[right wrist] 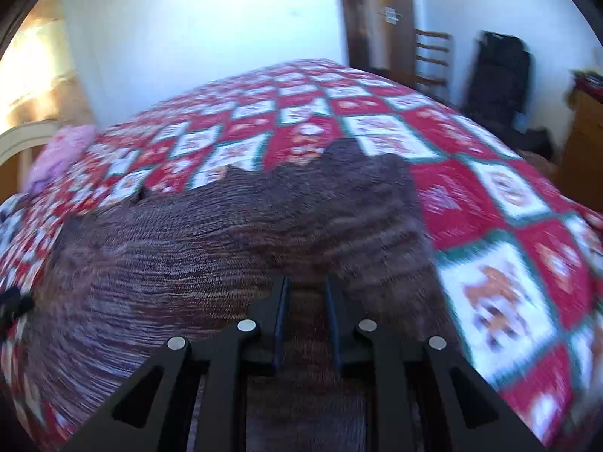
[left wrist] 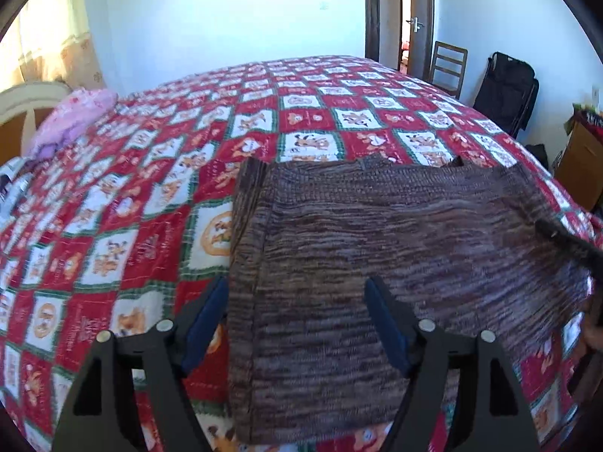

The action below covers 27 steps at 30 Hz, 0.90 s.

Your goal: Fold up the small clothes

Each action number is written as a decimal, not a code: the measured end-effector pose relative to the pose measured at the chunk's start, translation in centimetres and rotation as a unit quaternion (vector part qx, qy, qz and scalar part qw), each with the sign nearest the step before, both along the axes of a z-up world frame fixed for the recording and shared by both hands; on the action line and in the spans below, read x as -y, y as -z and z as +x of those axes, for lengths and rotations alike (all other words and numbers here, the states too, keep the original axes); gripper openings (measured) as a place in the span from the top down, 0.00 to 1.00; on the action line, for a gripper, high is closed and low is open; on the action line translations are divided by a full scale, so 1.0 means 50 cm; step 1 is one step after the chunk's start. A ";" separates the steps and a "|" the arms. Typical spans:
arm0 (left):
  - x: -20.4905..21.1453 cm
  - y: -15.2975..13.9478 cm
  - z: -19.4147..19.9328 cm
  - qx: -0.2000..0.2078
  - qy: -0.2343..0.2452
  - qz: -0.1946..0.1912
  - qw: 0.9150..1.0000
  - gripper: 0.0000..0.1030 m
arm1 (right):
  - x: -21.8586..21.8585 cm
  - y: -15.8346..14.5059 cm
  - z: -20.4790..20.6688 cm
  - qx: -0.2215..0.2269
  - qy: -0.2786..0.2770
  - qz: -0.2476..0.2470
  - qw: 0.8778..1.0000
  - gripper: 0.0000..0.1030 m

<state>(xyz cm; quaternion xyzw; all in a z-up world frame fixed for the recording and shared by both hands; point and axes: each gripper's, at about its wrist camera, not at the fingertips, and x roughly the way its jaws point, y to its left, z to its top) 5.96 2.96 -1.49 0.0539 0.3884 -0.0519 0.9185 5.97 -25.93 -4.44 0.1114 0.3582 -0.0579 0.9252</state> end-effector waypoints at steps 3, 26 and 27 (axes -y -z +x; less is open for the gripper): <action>0.008 0.006 -0.010 0.001 -0.002 0.014 1.000 0.16 | -0.063 -0.023 -0.052 0.034 -0.039 0.041 0.998 0.56; -0.138 0.066 -0.162 -0.031 -0.069 -0.268 0.960 0.15 | -0.229 0.069 -0.106 0.024 -0.107 -0.034 0.993 0.27; -0.130 0.077 -0.156 -0.045 -0.070 -0.281 0.956 0.15 | -0.228 0.068 -0.106 0.024 -0.107 -0.032 0.993 0.27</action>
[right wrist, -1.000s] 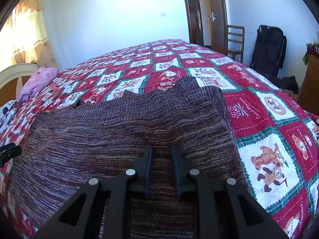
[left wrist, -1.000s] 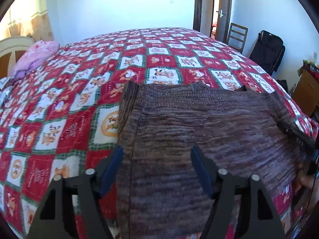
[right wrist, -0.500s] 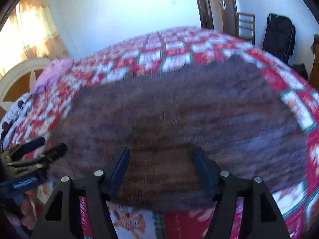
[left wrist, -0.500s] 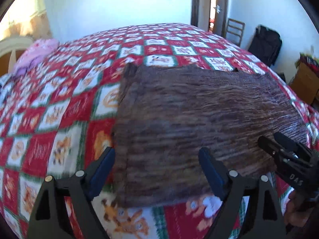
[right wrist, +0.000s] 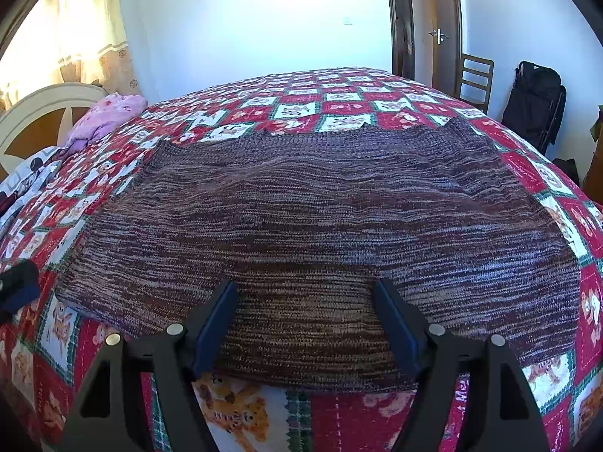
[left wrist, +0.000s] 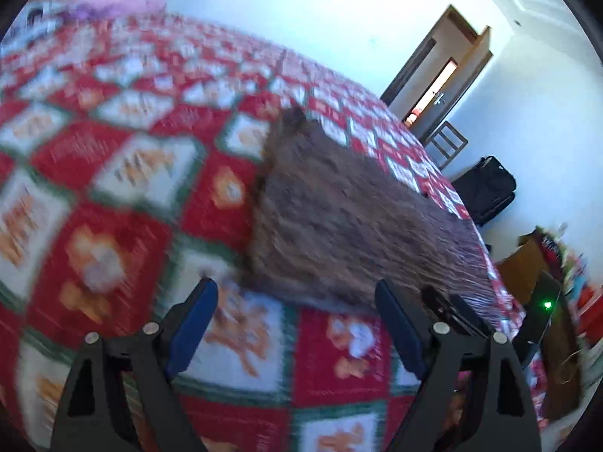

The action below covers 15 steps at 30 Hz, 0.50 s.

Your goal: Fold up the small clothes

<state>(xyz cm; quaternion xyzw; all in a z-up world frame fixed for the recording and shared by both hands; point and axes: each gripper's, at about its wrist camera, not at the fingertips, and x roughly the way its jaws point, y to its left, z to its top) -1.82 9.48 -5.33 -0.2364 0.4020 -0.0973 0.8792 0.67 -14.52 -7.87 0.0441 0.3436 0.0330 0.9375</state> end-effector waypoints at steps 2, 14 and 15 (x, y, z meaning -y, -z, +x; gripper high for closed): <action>0.016 0.020 0.017 -0.022 0.002 -0.025 0.999 0.15 | 0.003 -0.001 0.000 0.001 -0.001 0.006 1.000 0.27; 0.009 0.003 0.094 0.014 -0.079 -0.080 0.994 0.15 | 0.009 0.002 -0.004 0.006 -0.004 0.018 1.000 0.26; 0.005 0.008 0.090 0.012 -0.080 -0.076 0.994 0.15 | 0.011 0.002 -0.003 0.007 -0.005 0.021 1.000 0.26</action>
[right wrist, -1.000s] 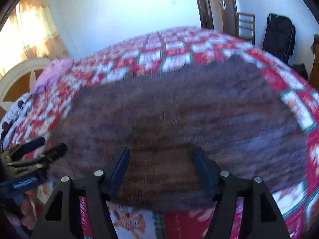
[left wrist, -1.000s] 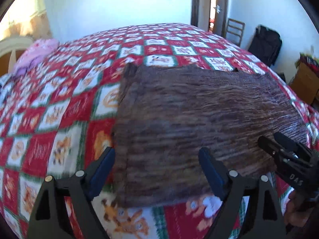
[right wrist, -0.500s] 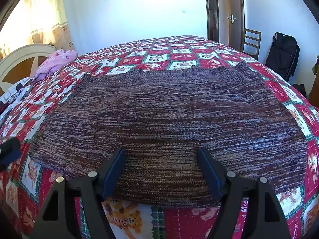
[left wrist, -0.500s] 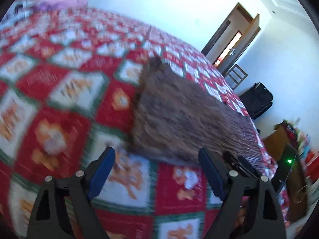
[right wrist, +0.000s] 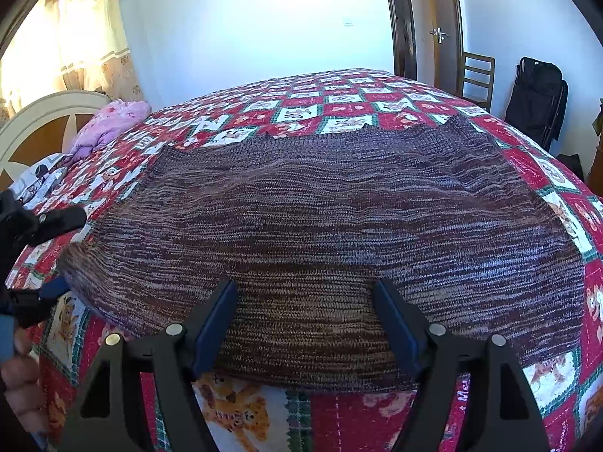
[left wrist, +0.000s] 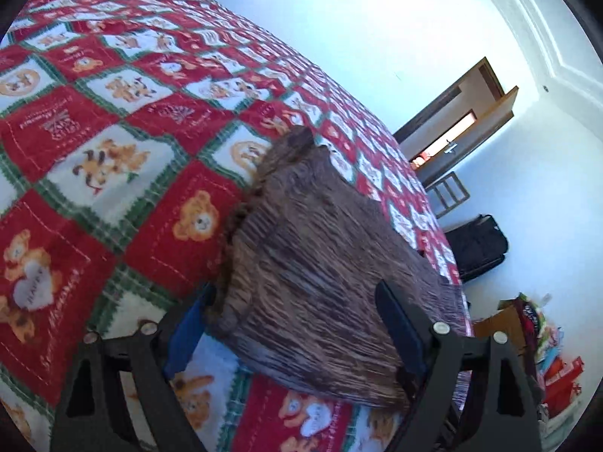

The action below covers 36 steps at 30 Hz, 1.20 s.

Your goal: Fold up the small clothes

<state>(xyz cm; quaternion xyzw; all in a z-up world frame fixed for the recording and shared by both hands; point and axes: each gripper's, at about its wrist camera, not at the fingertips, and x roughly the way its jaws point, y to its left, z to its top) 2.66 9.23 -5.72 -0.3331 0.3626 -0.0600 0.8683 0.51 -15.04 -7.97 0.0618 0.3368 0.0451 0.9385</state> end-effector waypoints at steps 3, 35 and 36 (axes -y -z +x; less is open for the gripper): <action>-0.001 0.012 -0.009 0.001 -0.001 0.001 1.000 0.16 | 0.004 0.001 0.000 0.002 -0.001 0.005 1.000 0.26; 0.001 -0.012 -0.009 0.063 0.070 -0.019 0.995 0.86 | -0.316 -0.115 0.357 -0.161 -0.186 0.090 0.965 0.23; 0.003 -0.013 -0.011 0.068 0.071 -0.014 0.995 0.86 | -0.336 -0.108 0.368 -0.162 -0.187 0.075 0.966 0.23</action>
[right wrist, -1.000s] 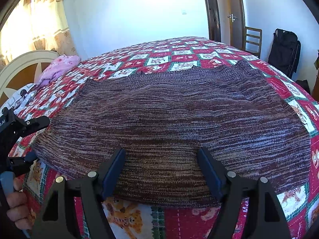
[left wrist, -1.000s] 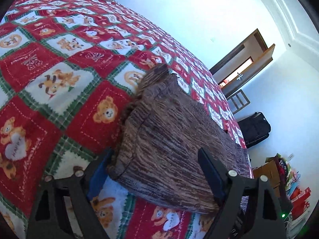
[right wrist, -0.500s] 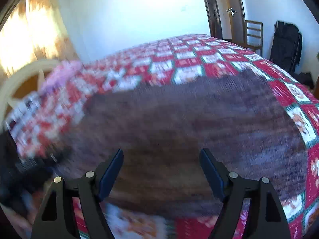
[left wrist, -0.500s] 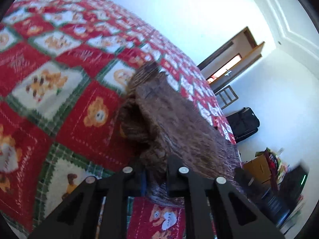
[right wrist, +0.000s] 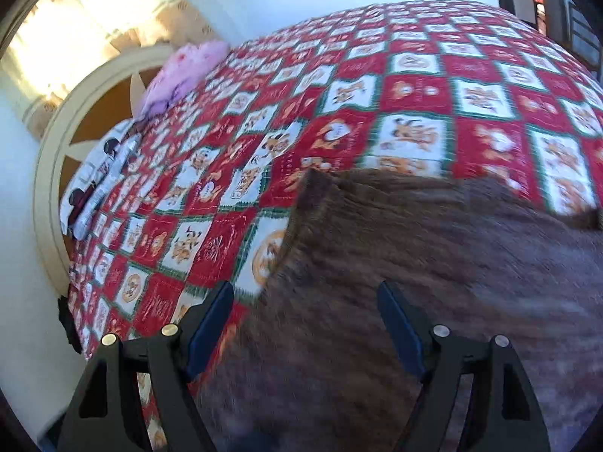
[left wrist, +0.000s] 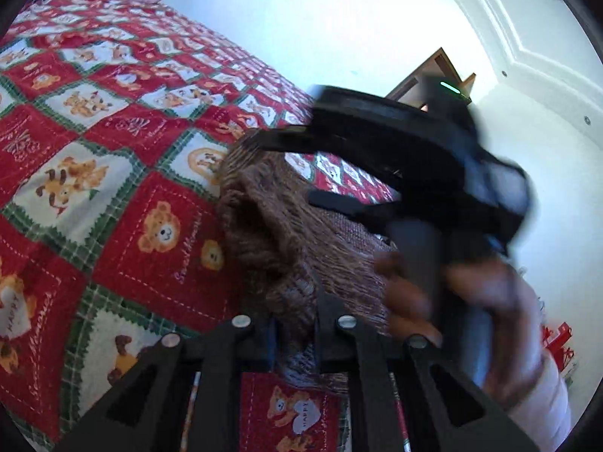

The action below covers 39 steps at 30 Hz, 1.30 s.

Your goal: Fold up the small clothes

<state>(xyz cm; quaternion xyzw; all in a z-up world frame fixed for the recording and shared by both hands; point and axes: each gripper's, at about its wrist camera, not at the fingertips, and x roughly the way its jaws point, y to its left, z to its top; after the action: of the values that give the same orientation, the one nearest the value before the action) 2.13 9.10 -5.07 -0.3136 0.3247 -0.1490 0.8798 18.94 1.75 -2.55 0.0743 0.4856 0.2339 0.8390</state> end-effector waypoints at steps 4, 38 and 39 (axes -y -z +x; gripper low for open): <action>-0.003 -0.001 0.000 0.015 0.006 0.003 1.000 0.86 | -0.075 0.034 0.038 -0.007 -0.059 -0.047 0.997 0.23; 0.172 -0.118 0.001 0.100 0.131 0.114 0.980 0.88 | 0.276 -0.097 0.002 0.055 0.030 0.163 0.985 0.89; 0.194 -0.124 0.005 0.106 0.145 0.115 0.977 0.88 | 0.304 -0.107 -0.002 0.062 0.036 0.159 0.985 0.89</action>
<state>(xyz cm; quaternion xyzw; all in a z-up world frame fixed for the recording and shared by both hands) 2.39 -0.60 1.15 -0.1427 0.2870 -0.2695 0.9081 18.85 -13.47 2.79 0.2100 0.3865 0.2821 0.8526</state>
